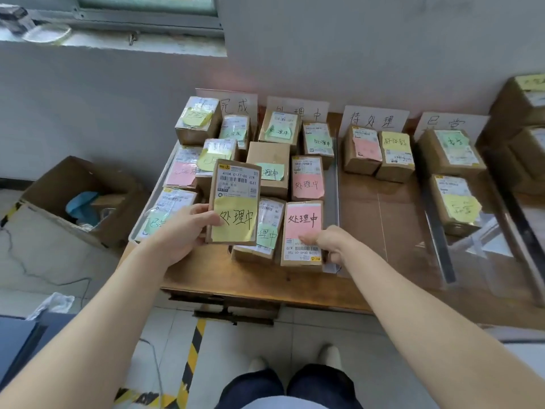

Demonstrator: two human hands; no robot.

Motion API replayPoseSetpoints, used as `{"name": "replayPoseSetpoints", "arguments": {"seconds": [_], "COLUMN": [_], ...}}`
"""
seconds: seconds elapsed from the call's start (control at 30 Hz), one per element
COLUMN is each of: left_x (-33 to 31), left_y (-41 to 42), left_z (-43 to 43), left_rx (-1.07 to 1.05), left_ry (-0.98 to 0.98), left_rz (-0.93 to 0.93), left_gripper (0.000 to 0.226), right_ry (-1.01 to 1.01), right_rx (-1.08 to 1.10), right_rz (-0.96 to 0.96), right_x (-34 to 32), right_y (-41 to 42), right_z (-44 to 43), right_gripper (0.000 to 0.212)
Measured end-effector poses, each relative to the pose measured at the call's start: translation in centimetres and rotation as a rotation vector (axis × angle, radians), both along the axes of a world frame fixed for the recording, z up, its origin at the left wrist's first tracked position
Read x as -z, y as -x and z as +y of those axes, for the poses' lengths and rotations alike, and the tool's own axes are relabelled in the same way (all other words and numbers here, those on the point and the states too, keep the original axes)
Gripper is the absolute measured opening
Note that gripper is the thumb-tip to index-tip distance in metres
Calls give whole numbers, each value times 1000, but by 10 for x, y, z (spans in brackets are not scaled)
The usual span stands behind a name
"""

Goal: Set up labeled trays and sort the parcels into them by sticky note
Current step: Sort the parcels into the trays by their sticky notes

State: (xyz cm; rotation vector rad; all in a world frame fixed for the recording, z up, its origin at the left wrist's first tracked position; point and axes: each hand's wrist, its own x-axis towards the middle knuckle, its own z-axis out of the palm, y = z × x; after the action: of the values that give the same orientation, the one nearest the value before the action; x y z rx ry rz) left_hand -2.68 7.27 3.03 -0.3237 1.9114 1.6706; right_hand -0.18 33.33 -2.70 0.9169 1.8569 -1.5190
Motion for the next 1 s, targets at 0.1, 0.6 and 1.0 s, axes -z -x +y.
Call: {"name": "replayPoseSetpoints", "arguments": {"seconds": [0.1, 0.6, 1.0], "left_x": [5, -8, -11], "left_y": [1, 44, 95], "left_z": [-3, 36, 144], "left_rx": [11, 113, 74], "left_ry": [4, -55, 19], "left_rz": [-1, 97, 46], "left_gripper": [28, 21, 32], "right_ry": [-41, -613, -800], "right_rx": [7, -161, -310], "right_rz": [1, 574, 810], "right_x": [7, -80, -139], "right_y": [4, 42, 88], "right_z": [0, 25, 103], "right_gripper": [28, 32, 34]}}
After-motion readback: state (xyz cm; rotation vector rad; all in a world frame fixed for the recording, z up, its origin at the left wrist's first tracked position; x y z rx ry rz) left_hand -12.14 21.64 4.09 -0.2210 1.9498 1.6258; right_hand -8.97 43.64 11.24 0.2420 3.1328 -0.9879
